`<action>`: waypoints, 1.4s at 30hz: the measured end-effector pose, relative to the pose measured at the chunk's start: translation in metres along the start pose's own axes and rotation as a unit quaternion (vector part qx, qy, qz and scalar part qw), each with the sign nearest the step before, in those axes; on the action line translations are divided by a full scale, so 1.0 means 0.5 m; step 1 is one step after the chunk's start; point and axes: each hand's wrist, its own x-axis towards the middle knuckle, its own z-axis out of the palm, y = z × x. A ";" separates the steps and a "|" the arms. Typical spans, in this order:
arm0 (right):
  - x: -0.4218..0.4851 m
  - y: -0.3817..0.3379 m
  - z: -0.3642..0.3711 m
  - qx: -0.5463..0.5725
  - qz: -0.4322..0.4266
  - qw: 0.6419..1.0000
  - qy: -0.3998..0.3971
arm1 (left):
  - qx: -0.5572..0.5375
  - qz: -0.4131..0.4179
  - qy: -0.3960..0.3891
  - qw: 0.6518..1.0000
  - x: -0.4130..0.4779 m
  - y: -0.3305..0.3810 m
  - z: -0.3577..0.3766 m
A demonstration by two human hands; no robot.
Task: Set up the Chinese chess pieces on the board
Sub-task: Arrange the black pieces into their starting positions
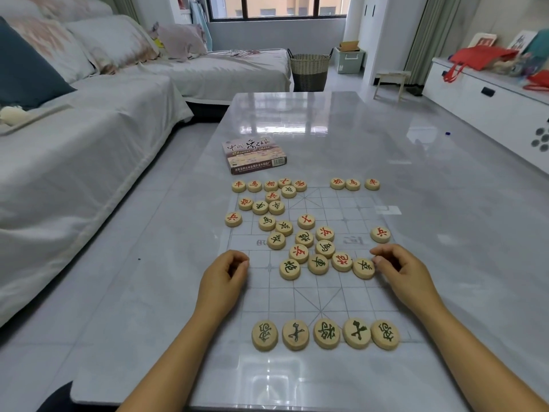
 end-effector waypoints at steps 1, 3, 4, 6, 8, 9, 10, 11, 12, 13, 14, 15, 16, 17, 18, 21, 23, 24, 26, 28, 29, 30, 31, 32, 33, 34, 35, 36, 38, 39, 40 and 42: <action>-0.001 -0.001 0.000 -0.002 -0.001 1.000 0.000 | -0.014 -0.007 -0.001 1.000 0.002 0.001 -0.001; -0.002 -0.003 0.001 -0.009 -0.003 1.000 0.001 | -0.044 -0.027 0.000 0.999 0.010 0.003 -0.005; -0.002 -0.004 0.001 -0.015 -0.006 1.000 0.001 | -0.052 -0.033 0.003 0.998 0.016 0.004 -0.006; -0.002 -0.006 0.003 -0.027 -0.012 1.000 0.001 | -0.025 -0.025 0.014 0.999 0.036 0.009 -0.005; -0.002 -0.007 0.003 -0.034 -0.012 0.999 0.002 | 0.031 -0.001 0.026 0.999 0.068 0.013 0.001; -0.003 -0.007 0.003 -0.035 -0.012 0.999 0.002 | 0.056 0.006 0.032 0.998 0.088 0.013 0.005; -0.003 -0.006 0.002 -0.035 -0.012 0.999 0.002 | 0.079 0.006 0.038 0.996 0.110 0.011 0.009; -0.002 -0.006 0.002 -0.035 -0.013 0.999 0.002 | 0.102 -0.001 0.043 0.994 0.133 0.007 0.012; -0.002 -0.005 0.002 -0.035 -0.012 0.999 0.002 | 0.126 -0.012 0.050 0.991 0.157 0.002 0.013; 0.000 -0.003 0.002 -0.037 -0.012 0.999 0.002 | 0.151 -0.025 0.057 0.987 0.180 -0.005 0.014; 0.000 -0.002 0.003 -0.039 -0.011 0.999 0.002 | 0.175 -0.038 0.062 0.982 0.201 -0.011 0.014; 0.002 -0.001 0.003 -0.039 -0.010 0.999 0.001 | 0.192 -0.048 0.063 0.978 0.221 -0.017 0.015; 0.004 0.000 0.002 -0.039 -0.009 0.999 0.001 | 0.204 -0.056 0.059 0.976 0.240 -0.022 0.016; 0.006 0.001 0.002 -0.037 -0.007 0.999 0.002 | 0.213 -0.058 0.050 0.974 0.257 -0.025 0.018; 0.008 0.002 0.002 -0.034 -0.003 0.999 0.003 | 0.222 -0.055 0.036 0.973 0.274 -0.027 0.021; 0.012 0.005 0.001 -0.016 0.008 1.000 0.007 | 0.252 -0.023 -0.014 0.967 0.309 -0.028 0.033; 0.015 0.005 0.002 -0.005 0.014 1.000 0.006 | 0.251 -0.009 -0.029 0.968 0.322 -0.027 0.040; 0.015 0.004 0.001 -0.002 0.015 1.000 0.005 | 0.241 -0.003 -0.033 0.970 0.324 -0.026 0.043; 0.015 0.004 0.000 0.002 0.019 1.000 0.004 | 0.229 0.017 -0.039 0.973 0.323 -0.027 0.048; 0.014 0.004 0.000 0.010 0.022 1.000 0.004 | 0.236 0.032 -0.046 0.970 0.319 -0.026 0.052; 0.014 0.004 0.000 0.012 0.023 1.000 0.004 | 0.240 0.034 -0.048 0.969 0.317 -0.026 0.052; 0.013 0.003 0.000 0.012 0.025 1.000 0.002 | 0.242 0.033 -0.049 0.968 0.316 -0.024 0.052; 0.014 0.003 0.000 0.012 0.025 1.000 0.001 | 0.242 0.032 -0.051 0.968 0.315 -0.023 0.051; 0.014 0.002 0.001 0.013 0.026 1.000 0.001 | 0.240 0.031 -0.054 0.969 0.315 -0.020 0.050; 0.015 0.002 0.001 0.014 0.027 1.000 0.003 | 0.237 0.031 -0.059 0.969 0.313 -0.018 0.048; 0.015 0.001 0.001 0.014 0.027 1.000 0.004 | 0.233 0.032 -0.065 0.970 0.311 -0.015 0.046; 0.015 0.000 0.000 0.015 0.026 1.000 0.005 | 0.229 0.035 -0.072 0.970 0.308 -0.013 0.043; 0.015 0.000 0.000 0.016 0.027 1.000 0.006 | 0.223 0.038 -0.081 0.971 0.304 -0.011 0.041; 0.015 0.000 0.000 0.016 0.027 0.999 0.005 | 0.205 0.045 -0.100 0.973 0.291 -0.012 0.036; 0.015 0.000 0.000 0.014 0.027 1.000 0.004 | 0.195 0.049 -0.107 0.974 0.283 -0.013 0.033; 0.015 0.000 0.000 0.012 0.026 1.000 0.003 | 0.187 0.052 -0.111 0.975 0.275 -0.015 0.031; 0.016 0.000 0.000 0.007 0.023 1.000 0.000 | 0.179 0.060 -0.118 0.975 0.261 -0.016 0.027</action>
